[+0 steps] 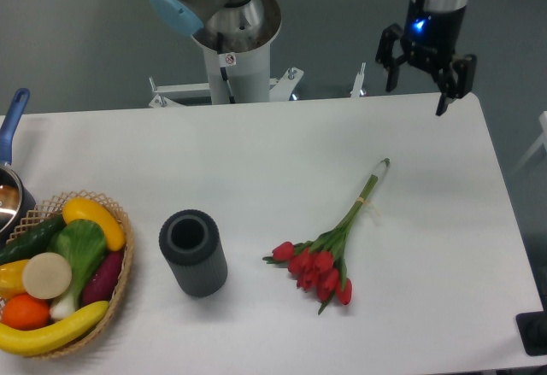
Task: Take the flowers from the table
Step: 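Move the open gripper toward the red tulip bunch, then lower the open gripper over the tulip stems near the blooms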
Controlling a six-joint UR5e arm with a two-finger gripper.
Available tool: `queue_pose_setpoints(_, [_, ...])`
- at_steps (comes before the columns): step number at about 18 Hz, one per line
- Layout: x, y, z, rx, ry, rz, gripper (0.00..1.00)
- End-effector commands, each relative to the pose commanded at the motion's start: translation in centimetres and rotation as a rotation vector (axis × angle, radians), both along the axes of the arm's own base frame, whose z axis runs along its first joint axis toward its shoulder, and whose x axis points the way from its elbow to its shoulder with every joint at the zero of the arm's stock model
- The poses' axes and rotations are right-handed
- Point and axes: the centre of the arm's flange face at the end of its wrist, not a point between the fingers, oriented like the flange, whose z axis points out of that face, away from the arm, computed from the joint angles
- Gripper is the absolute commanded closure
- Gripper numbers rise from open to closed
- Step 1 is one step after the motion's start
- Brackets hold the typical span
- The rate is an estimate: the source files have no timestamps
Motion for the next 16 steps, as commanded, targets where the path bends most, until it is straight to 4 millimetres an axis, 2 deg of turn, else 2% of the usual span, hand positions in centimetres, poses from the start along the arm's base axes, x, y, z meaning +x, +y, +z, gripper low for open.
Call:
queue_pose_setpoints(3, [0.8, 2.7, -1.6, 0.002, -0.045, 0.015, 0.0])
queue_pose_setpoints(9, [1.5, 6.4, -5.8, -0.018, -0.136, 0.028, 0.0])
queue_pose_setpoints(13, [1.1, 8.8, -9.9, -0.041, -0.196, 0.044, 0.0])
queue_pose_setpoints(16, [1.3, 10.9, -13.0, -0.119, -0.182, 0.077, 0.0])
